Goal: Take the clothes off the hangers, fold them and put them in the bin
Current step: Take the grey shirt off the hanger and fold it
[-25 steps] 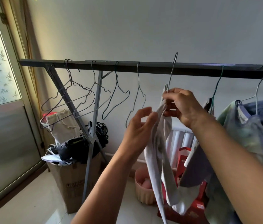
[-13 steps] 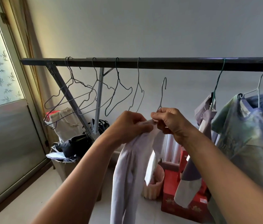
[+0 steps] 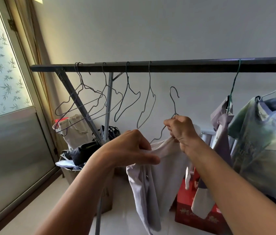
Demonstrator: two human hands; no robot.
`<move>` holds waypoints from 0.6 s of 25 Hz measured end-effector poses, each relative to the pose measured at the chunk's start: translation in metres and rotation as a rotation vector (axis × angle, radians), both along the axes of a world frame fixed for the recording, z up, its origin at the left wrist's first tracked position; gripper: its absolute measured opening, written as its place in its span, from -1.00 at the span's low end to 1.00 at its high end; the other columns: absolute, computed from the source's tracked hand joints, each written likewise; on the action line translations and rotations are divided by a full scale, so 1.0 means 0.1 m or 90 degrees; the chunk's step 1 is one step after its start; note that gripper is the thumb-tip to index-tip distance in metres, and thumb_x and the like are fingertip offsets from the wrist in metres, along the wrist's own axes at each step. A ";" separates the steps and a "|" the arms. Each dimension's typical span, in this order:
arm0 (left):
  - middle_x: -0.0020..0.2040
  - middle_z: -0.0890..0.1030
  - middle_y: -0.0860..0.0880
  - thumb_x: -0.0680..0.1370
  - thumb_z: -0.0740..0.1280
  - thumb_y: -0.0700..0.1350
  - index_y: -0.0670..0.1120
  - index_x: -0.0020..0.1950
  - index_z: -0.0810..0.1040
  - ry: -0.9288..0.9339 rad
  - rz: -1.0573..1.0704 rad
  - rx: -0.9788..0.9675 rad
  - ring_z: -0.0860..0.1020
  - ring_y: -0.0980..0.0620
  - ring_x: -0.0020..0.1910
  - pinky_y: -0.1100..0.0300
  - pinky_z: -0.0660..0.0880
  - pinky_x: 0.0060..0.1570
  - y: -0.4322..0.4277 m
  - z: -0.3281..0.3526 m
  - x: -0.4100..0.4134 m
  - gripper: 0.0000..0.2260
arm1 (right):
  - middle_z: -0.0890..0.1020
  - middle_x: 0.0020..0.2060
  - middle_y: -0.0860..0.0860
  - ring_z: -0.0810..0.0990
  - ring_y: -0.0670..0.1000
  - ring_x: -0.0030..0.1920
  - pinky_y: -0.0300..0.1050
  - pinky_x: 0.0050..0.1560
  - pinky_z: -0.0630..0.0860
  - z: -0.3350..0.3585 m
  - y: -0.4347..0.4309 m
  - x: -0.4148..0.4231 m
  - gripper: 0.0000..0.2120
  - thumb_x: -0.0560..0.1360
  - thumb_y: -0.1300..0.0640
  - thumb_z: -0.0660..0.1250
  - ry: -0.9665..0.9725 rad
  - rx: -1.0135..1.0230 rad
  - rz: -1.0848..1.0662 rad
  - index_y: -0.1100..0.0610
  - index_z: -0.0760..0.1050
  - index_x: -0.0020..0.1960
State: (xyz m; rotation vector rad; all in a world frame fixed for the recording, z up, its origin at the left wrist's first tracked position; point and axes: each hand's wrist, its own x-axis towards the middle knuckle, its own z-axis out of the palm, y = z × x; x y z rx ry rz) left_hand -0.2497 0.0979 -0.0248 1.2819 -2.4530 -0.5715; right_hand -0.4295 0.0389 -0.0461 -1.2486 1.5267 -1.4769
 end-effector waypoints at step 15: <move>-0.22 0.47 -0.19 0.39 0.51 0.06 -0.24 -0.12 0.61 0.628 0.149 0.271 0.40 -0.09 -0.19 0.09 0.38 -0.15 -0.19 -0.60 0.11 -0.64 | 0.23 -0.69 -0.05 0.10 -0.14 -0.75 -0.41 -0.71 0.10 0.54 0.29 -0.18 -0.70 0.57 0.19 0.03 -0.237 0.202 0.357 0.08 0.17 -0.35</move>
